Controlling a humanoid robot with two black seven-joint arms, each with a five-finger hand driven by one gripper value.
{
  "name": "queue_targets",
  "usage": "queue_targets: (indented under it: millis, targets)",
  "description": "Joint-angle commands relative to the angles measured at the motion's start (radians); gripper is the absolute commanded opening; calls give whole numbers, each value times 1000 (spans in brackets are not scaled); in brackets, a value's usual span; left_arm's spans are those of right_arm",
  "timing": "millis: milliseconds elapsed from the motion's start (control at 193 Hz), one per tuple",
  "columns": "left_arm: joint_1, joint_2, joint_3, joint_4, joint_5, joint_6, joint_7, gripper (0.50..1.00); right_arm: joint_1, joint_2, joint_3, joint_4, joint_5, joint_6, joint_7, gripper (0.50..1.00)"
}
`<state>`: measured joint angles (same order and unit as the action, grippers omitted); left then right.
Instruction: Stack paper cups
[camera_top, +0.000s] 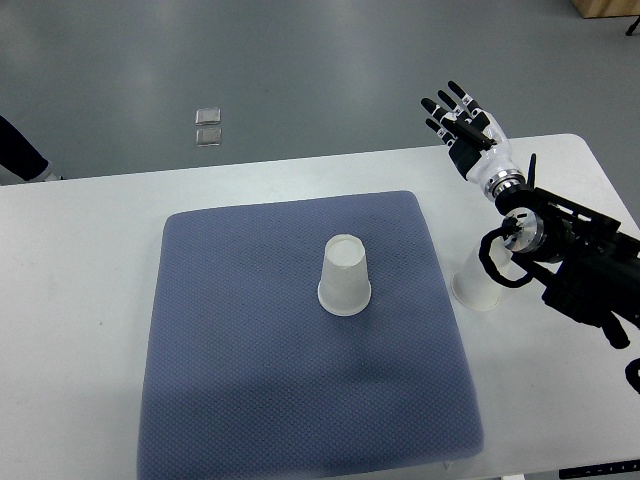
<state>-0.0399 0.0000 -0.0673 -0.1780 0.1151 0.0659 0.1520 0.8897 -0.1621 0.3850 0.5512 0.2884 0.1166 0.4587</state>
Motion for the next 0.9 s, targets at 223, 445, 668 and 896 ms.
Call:
queue_targets:
  millis: [223, 445, 668, 896]
  targets:
    - [0, 0, 0, 0, 0, 0, 0, 1000, 0, -1, 0, 1, 0, 0, 0, 917]
    - [2, 0, 4, 0, 0, 0, 0, 1000, 0, -1, 0, -1, 0, 0, 0, 917]
    - [0, 0, 4, 0, 0, 0, 0, 1000, 0, -2, 0, -1, 2, -3, 0, 917]
    - [0, 0, 4, 0, 0, 0, 0, 1000, 0, -1, 0, -11, 2, -2, 1, 917]
